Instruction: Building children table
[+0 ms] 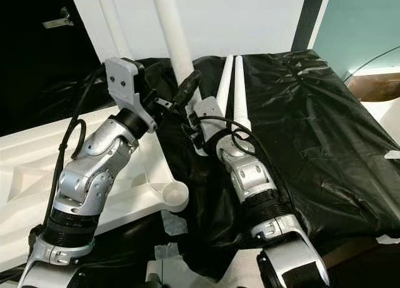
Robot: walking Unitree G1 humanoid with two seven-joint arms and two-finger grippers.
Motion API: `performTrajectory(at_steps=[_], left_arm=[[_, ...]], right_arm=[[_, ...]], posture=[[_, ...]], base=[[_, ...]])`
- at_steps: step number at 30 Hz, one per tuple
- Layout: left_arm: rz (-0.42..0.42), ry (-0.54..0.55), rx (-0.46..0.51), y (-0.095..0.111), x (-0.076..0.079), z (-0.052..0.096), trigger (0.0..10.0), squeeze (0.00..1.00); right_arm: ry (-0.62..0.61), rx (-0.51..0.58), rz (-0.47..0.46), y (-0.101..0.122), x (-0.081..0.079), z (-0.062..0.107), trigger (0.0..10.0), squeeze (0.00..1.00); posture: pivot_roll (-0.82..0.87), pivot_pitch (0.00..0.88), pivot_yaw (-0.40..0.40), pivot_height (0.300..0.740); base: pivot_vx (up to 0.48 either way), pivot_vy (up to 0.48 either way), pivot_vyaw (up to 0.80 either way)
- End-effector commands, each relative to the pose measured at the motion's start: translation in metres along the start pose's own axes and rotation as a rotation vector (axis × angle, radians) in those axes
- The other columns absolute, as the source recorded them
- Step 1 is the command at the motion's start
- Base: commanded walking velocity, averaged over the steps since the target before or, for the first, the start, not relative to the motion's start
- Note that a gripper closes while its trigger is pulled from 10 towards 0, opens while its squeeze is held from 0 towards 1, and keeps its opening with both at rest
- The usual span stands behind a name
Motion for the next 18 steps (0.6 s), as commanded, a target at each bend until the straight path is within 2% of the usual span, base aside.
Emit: performTrajectory(at_steps=[1,2,4,7,8,11,12,13,14,15,17,18], left_arm=[[-0.007,-0.12,-0.011,-0.003,0.005,0.0,10.0,0.0],[-0.007,-0.12,-0.011,-0.003,0.005,0.0,10.0,0.0],[0.067,-0.119,-0.003,0.0,-0.005,0.001,10.0,0.0],[0.1,-0.124,0.008,0.002,-0.008,0.001,10.0,0.0],[0.166,-0.153,0.035,0.008,-0.009,0.003,10.0,0.0],[0.211,-0.178,0.052,0.012,-0.009,0.006,10.0,0.0],[0.292,-0.211,0.089,0.019,-0.01,0.008,10.0,0.0],[0.309,-0.211,0.098,0.02,-0.009,0.008,4.9,0.0],[0.309,-0.211,0.098,0.02,-0.009,0.008,4.9,0.0],[0.318,-0.207,0.102,0.02,-0.009,0.007,3.2,0.0],[0.318,-0.207,0.102,0.02,-0.009,0.007,3.2,0.0],[0.32,-0.201,0.1,0.02,-0.008,0.006,0.0,0.0]], right_arm=[[0.04,0.014,0.045,0.002,-0.007,0.001,10.0,0.0],[0.04,0.014,0.045,0.002,-0.007,0.001,10.0,0.0],[0.086,-0.003,0.075,-0.003,-0.009,0.005,10.0,0.0],[0.098,-0.008,0.081,-0.004,-0.009,0.007,10.0,0.0],[0.112,-0.024,0.088,-0.007,-0.007,0.01,10.0,0.0],[0.121,-0.034,0.09,-0.01,-0.005,0.012,10.0,0.0],[0.136,-0.059,0.103,-0.014,-0.001,0.016,10.0,0.0],[0.137,-0.065,0.108,-0.014,0.0,0.017,10.0,0.0],[0.137,-0.065,0.108,-0.014,0.0,0.017,10.0,0.0],[0.137,-0.068,0.112,-0.015,0.001,0.017,10.0,0.0],[0.137,-0.068,0.112,-0.015,0.001,0.017,10.0,0.0],[0.138,-0.067,0.114,-0.014,0.001,0.018,10.0,0.0]], posture=[[0.09,0.001,0.049,0.74],[0.09,0.001,0.049,0.74],[0.09,0.0,0.052,0.74],[0.09,0.0,0.052,0.74],[0.09,0.0,0.054,0.74],[0.09,0.0,0.051,0.74],[0.09,0.0,0.05,0.74],[0.09,0.0,0.051,0.74],[0.09,0.0,0.051,0.74],[0.09,0.0,0.051,0.74],[0.09,0.0,0.051,0.74],[0.09,0.0,0.049,0.74]], base=[[0.0,0.0,0.0],[0.0,0.0,0.0],[0.0,0.0,0.0],[0.0,0.0,0.0],[0.0,0.0,0.0],[0.0,0.0,0.0],[0.0,0.0,0.0],[0.0,0.0,0.0],[0.0,0.0,0.0],[0.0,0.0,0.0],[0.0,0.0,0.0],[0.0,0.0,0.0]])
Point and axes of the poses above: a point about 5 cm out from each wrist's last joint towards the gripper, its own z axis pointing back from the gripper into the wrist, its own y axis along the axis of the wrist's last joint, x = y × z, the point moved 4 cm from there along -z, pointing out of the wrist towards the gripper, and after that the axes turned 11 degrees about -z, right-handed, at the moved point
